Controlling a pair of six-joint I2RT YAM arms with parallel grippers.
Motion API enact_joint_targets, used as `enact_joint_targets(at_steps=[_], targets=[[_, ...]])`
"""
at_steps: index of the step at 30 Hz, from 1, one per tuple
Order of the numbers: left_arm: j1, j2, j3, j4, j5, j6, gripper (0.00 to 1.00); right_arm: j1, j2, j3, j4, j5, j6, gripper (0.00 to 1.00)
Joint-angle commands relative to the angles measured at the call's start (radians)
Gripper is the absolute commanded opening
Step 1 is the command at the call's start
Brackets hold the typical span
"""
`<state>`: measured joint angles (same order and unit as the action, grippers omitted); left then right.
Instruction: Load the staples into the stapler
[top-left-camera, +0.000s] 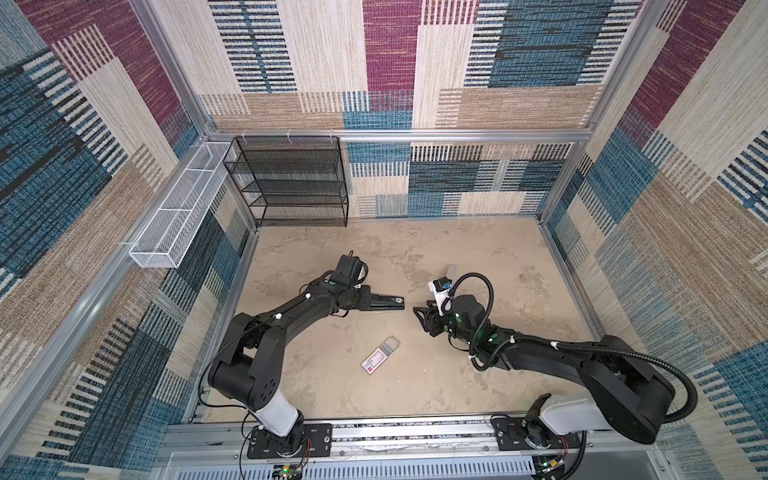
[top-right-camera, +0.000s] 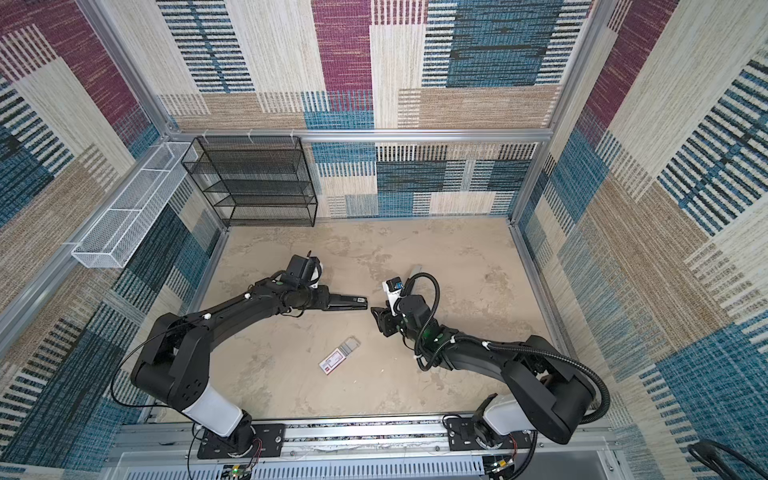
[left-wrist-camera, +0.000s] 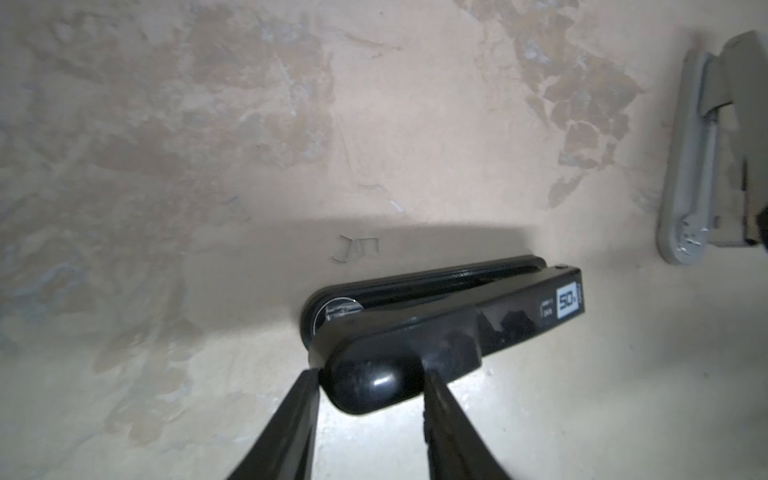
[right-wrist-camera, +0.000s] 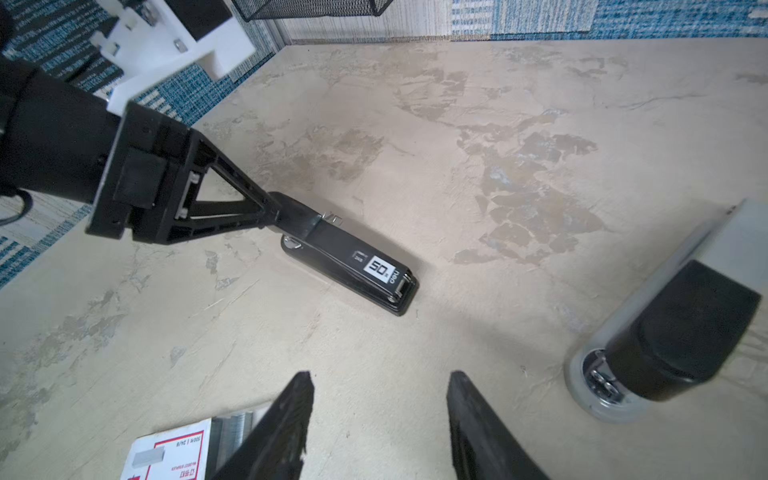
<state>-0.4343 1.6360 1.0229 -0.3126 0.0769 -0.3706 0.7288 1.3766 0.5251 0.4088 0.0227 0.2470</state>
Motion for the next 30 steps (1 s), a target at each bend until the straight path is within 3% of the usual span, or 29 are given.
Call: enact_joint_targets(at_steps=[1, 5, 11, 23, 27, 29, 30], targets=[[0.0, 0.01, -0.023, 0.04, 0.162, -0.059, 0.41, 0.0, -0.022, -0.008, -0.017, 0.055, 0.012, 0.56], [-0.001, 0.023, -0.068, 0.149, 0.279, -0.161, 0.36, -0.013, -0.03, -0.011, -0.037, 0.097, 0.024, 0.56], [-0.047, 0.069, -0.067, 0.255, 0.315, -0.261, 0.37, -0.092, -0.07, -0.033, -0.083, 0.08, 0.106, 0.56], [-0.12, 0.248, 0.114, 0.305, 0.257, -0.293, 0.39, -0.158, -0.176, -0.084, -0.143, 0.055, 0.148, 0.57], [-0.139, 0.293, 0.193, 0.305, 0.291, -0.294, 0.39, -0.158, -0.197, -0.101, -0.147, 0.052, 0.156, 0.57], [-0.151, 0.278, 0.207, 0.282, 0.285, -0.278, 0.4, -0.158, -0.214, -0.107, -0.155, 0.048, 0.155, 0.59], [-0.155, 0.266, 0.206, 0.269, 0.289, -0.271, 0.41, -0.158, -0.225, -0.109, -0.161, 0.05, 0.153, 0.65]])
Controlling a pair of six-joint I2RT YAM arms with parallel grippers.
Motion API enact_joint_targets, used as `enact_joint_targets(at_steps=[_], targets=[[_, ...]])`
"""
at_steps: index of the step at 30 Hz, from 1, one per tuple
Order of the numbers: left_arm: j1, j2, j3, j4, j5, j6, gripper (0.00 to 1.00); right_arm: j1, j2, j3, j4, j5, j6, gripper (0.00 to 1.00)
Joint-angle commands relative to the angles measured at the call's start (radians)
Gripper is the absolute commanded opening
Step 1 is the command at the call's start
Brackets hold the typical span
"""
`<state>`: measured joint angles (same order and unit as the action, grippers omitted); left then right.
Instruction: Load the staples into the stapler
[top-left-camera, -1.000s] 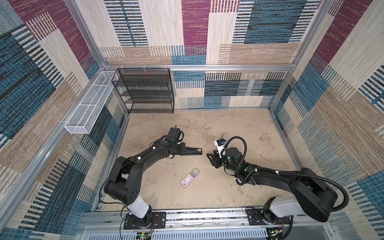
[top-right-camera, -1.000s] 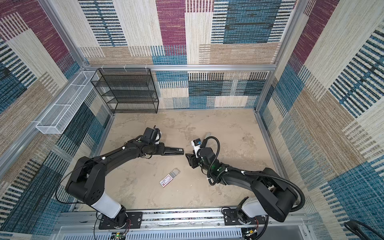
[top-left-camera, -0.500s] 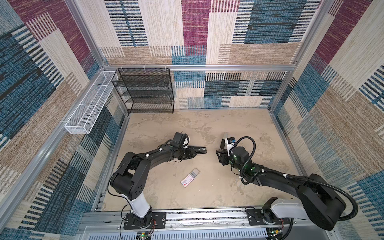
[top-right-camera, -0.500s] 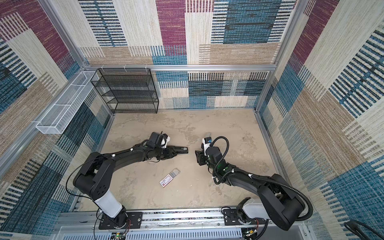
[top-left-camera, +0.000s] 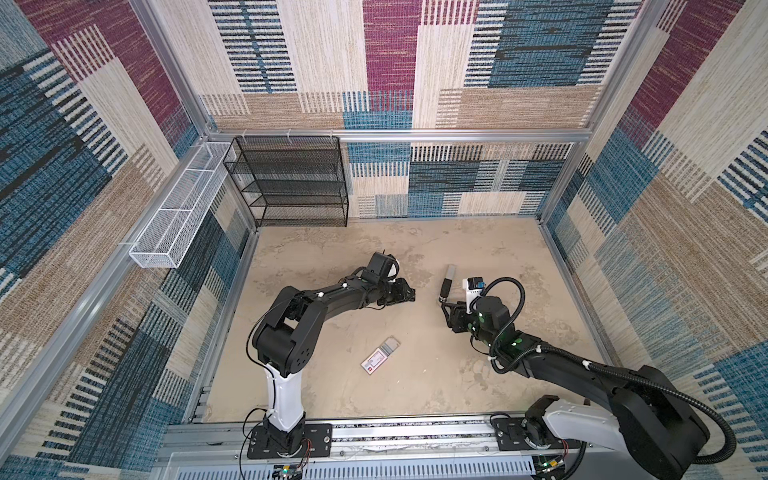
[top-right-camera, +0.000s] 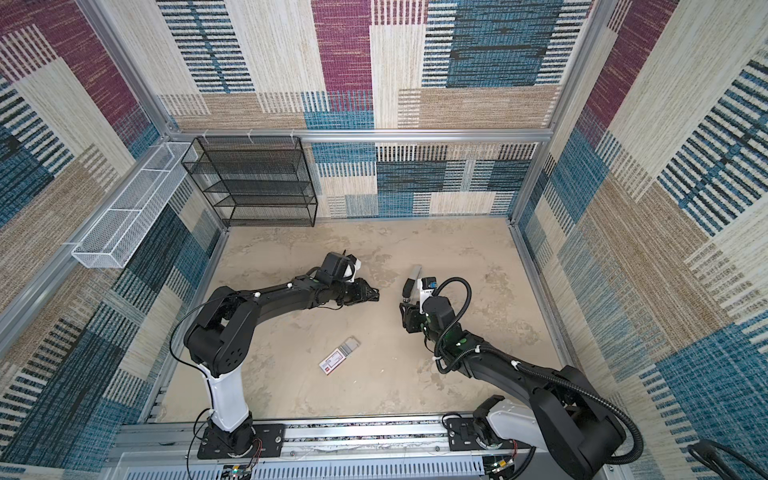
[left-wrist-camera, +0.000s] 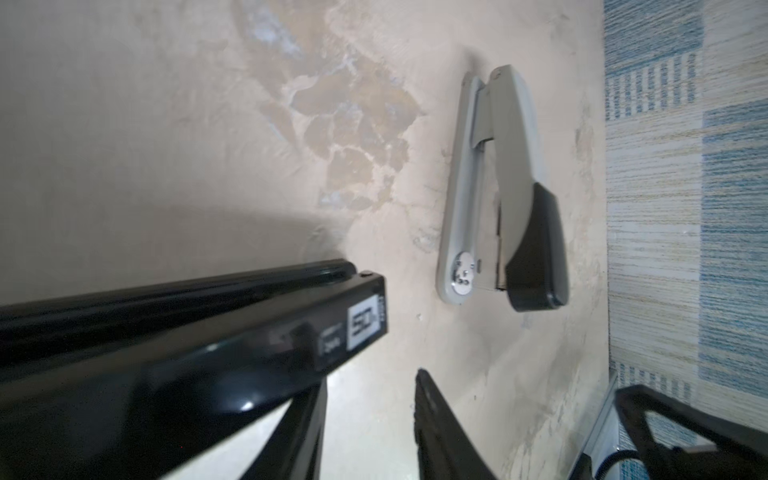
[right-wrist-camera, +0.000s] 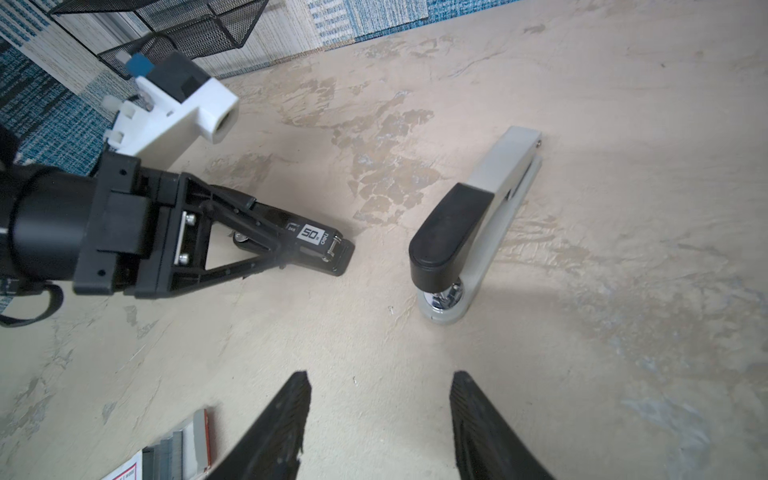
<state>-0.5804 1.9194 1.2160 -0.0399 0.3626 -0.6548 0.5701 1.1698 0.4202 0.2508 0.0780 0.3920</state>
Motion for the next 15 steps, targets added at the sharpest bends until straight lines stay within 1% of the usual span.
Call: enact_joint_targets(at_steps=[1, 2, 4, 5, 9, 12, 14, 15], targets=[[-0.009, -0.036, 0.007, -0.019, 0.006, 0.015, 0.41, 0.001, -0.028, -0.007, -0.007, -0.003, 0.009, 0.7], [-0.009, -0.057, -0.002, -0.031, 0.004, 0.021, 0.41, 0.0, -0.039, -0.01, -0.007, -0.003, 0.009, 0.73], [-0.009, -0.119, -0.031, -0.066, -0.018, 0.045, 0.43, -0.001, -0.058, -0.011, -0.008, -0.004, 0.004, 0.86], [-0.007, -0.148, -0.043, -0.088, -0.038, 0.061, 0.44, -0.003, -0.061, -0.008, -0.01, -0.007, 0.001, 0.89], [0.003, -0.269, -0.075, -0.213, -0.159, 0.13, 0.48, -0.006, -0.029, 0.027, -0.025, -0.053, -0.013, 0.91], [0.011, -0.34, -0.085, -0.304, -0.281, 0.186, 0.52, -0.011, -0.01, 0.058, -0.044, -0.063, -0.004, 0.92], [0.021, -0.387, -0.112, -0.326, -0.351, 0.205, 0.55, -0.026, -0.009, 0.07, -0.051, -0.083, -0.001, 1.0], [0.03, -0.409, -0.128, -0.335, -0.373, 0.213, 0.57, -0.035, -0.009, 0.081, -0.058, -0.091, 0.003, 1.0]])
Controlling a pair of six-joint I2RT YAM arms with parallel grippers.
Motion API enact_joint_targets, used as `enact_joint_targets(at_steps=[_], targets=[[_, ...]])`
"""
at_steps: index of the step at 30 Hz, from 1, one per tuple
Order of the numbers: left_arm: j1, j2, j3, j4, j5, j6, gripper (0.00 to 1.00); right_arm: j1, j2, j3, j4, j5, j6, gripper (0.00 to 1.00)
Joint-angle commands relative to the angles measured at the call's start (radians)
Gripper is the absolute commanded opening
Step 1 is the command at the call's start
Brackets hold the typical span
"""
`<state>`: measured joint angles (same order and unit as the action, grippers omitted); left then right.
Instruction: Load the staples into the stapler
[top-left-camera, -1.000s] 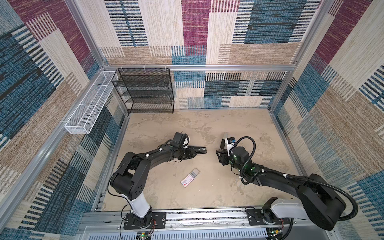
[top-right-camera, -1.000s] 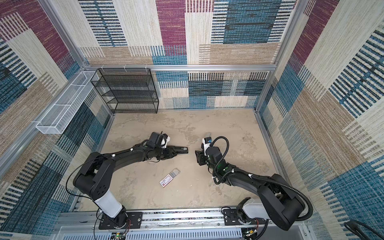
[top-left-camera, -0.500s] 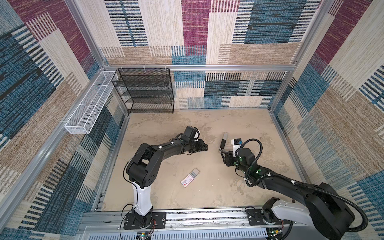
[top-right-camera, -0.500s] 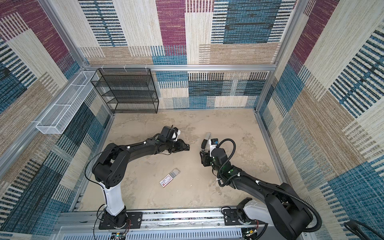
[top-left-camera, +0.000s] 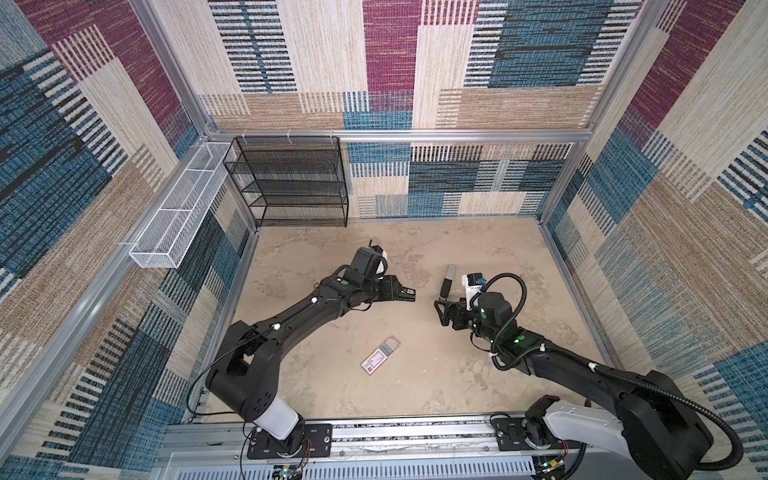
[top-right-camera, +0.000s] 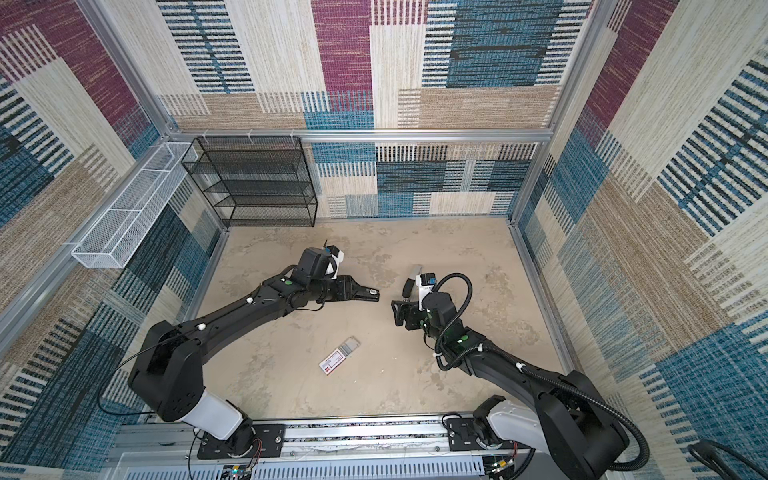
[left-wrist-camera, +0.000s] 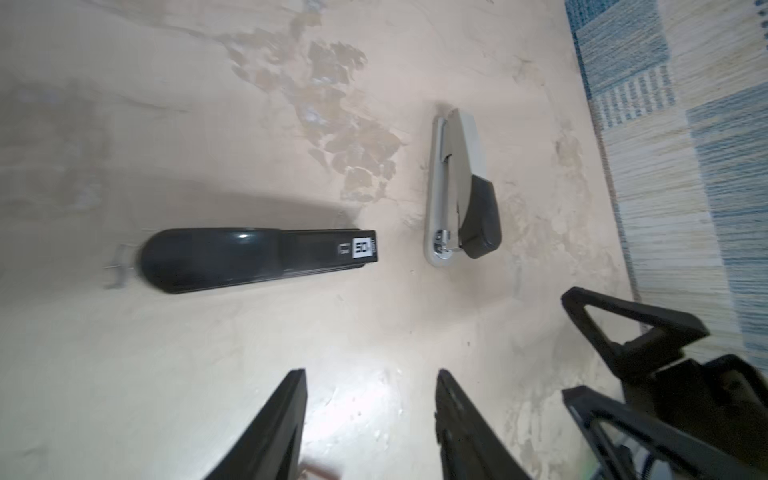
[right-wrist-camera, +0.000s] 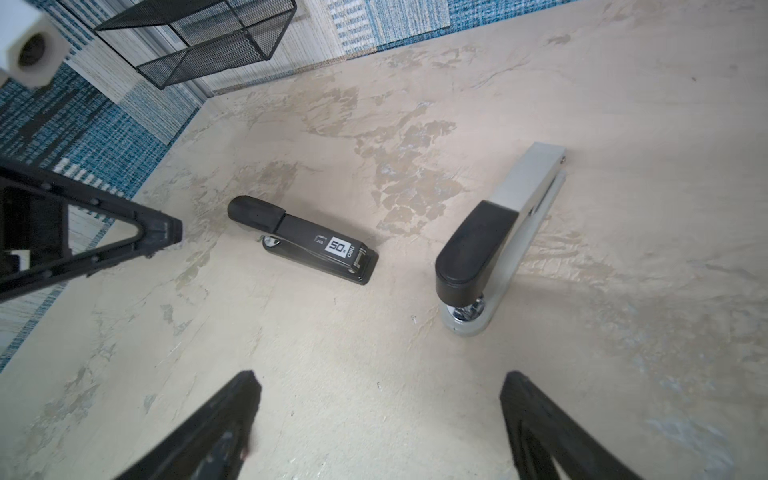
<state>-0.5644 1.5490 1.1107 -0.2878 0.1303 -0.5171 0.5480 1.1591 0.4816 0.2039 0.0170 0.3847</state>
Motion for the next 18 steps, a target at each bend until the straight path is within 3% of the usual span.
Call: enact_joint_targets(at_steps=[1, 6, 9, 15, 18], targets=[[0.024, -0.063, -0.036, -0.099, -0.171, 0.074, 0.61, -0.024, -0.001, 0.029, -0.02, -0.035, 0.012, 1.0], [0.061, -0.181, -0.08, -0.167, -0.311, 0.11, 0.68, -0.091, 0.0, 0.071, -0.057, -0.031, -0.014, 1.0], [0.093, -0.26, -0.119, -0.163, -0.36, 0.137, 0.7, -0.126, 0.015, 0.098, -0.074, 0.03, -0.024, 1.0], [0.143, -0.349, -0.189, -0.081, -0.524, 0.225, 0.7, -0.162, 0.014, 0.115, -0.034, 0.33, -0.045, 1.0], [0.168, -0.343, -0.247, 0.013, -0.586, 0.361, 0.71, -0.168, 0.05, 0.092, 0.055, 0.534, -0.123, 1.0]])
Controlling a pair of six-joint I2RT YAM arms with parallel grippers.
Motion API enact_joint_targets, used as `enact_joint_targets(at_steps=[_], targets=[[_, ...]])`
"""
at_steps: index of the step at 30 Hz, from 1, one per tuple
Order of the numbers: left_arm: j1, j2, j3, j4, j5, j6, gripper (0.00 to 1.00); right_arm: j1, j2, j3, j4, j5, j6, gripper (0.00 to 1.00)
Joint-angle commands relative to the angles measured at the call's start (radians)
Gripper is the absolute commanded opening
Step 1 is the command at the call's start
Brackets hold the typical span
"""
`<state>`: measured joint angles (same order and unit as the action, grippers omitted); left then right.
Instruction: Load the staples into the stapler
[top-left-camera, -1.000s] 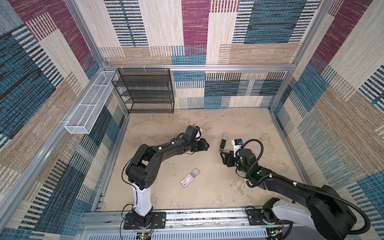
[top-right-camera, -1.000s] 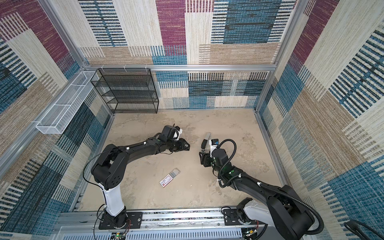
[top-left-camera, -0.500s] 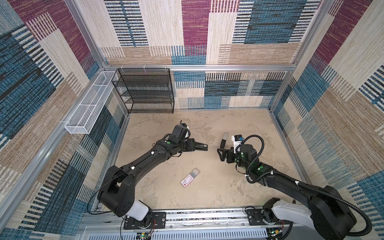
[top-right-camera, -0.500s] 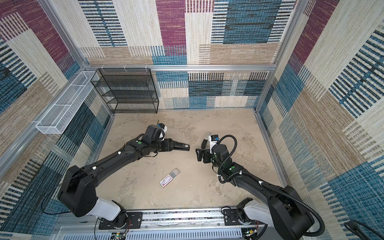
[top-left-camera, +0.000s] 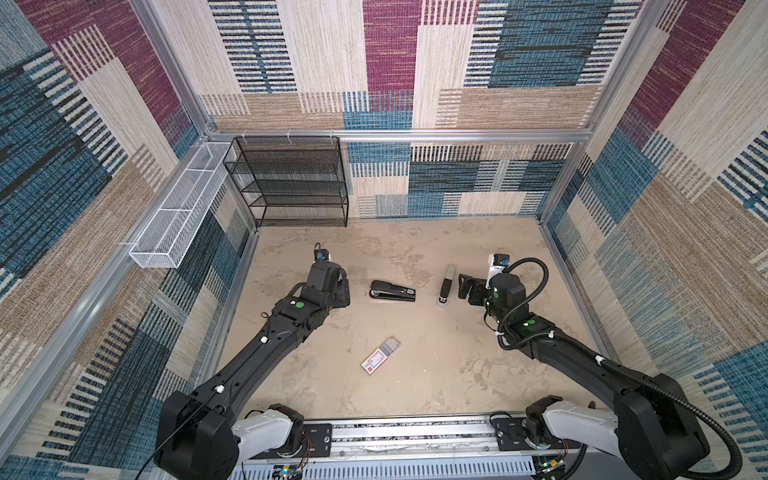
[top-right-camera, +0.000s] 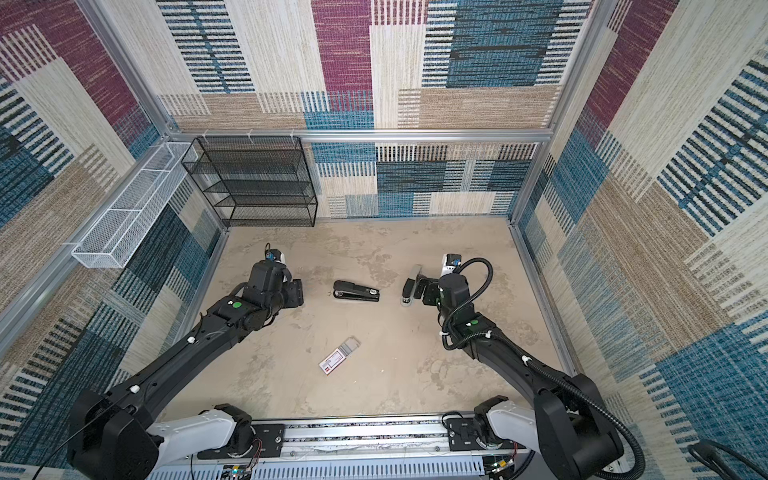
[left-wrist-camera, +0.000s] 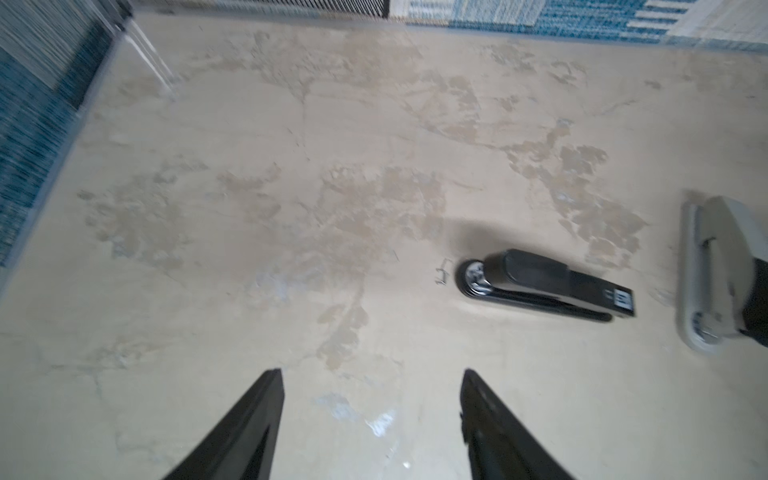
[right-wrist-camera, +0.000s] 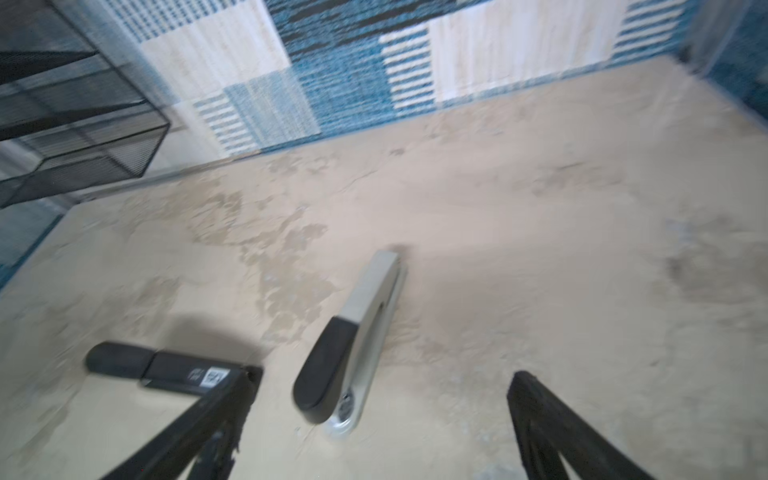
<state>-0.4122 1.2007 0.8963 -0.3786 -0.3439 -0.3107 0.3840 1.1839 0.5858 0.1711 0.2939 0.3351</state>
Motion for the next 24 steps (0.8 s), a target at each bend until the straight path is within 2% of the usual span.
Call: enact_joint_targets(at_steps=[1, 3, 6, 8, 12, 15, 16, 17, 18, 19, 21, 22, 23, 24], targets=[[0.02, 0.015, -0.051, 0.138, -0.148, 0.197, 0.69, -0.007, 0.048, -0.017, 0.12, 0.315, -0.106, 1.0], [0.049, 0.038, -0.102, 0.236, -0.226, 0.256, 0.68, -0.028, 0.125, -0.033, 0.207, 0.427, -0.168, 1.0], [0.107, 0.046, -0.178, 0.401, -0.198, 0.317, 0.67, -0.084, 0.202, -0.045, 0.257, 0.484, -0.127, 1.0], [0.136, 0.048, -0.25, 0.562, -0.192, 0.348, 0.68, -0.108, 0.215, -0.129, 0.432, 0.482, -0.163, 1.0], [0.198, 0.114, -0.397, 0.899, -0.108, 0.417, 0.68, -0.155, 0.252, -0.277, 0.821, 0.456, -0.261, 1.0], [0.247, 0.206, -0.475, 1.14, -0.062, 0.416, 0.67, -0.181, 0.277, -0.338, 1.048, 0.369, -0.363, 1.0], [0.257, 0.227, -0.483, 1.152, -0.049, 0.4, 0.66, -0.198, 0.292, -0.364, 1.11, 0.311, -0.372, 1.0], [0.267, 0.257, -0.504, 1.196, -0.02, 0.394, 0.65, -0.224, 0.311, -0.381, 1.146, 0.23, -0.376, 1.0], [0.273, 0.292, -0.534, 1.31, -0.006, 0.413, 0.64, -0.23, 0.305, -0.378, 1.116, 0.172, -0.383, 1.0], [0.277, 0.285, -0.54, 1.322, -0.001, 0.404, 0.65, -0.241, 0.302, -0.379, 1.114, 0.085, -0.399, 1.0], [0.306, 0.256, -0.531, 1.223, 0.077, 0.374, 0.62, -0.283, 0.293, -0.398, 1.123, -0.024, -0.382, 1.0], [0.328, 0.278, -0.545, 1.26, 0.127, 0.365, 0.61, -0.322, 0.295, -0.417, 1.15, -0.1, -0.358, 1.0], [0.342, 0.341, -0.562, 1.365, 0.148, 0.372, 0.6, -0.359, 0.35, -0.448, 1.264, -0.148, -0.333, 1.0], [0.343, 0.361, -0.553, 1.412, 0.131, 0.377, 0.61, -0.37, 0.391, -0.457, 1.339, -0.149, -0.33, 1.0]])
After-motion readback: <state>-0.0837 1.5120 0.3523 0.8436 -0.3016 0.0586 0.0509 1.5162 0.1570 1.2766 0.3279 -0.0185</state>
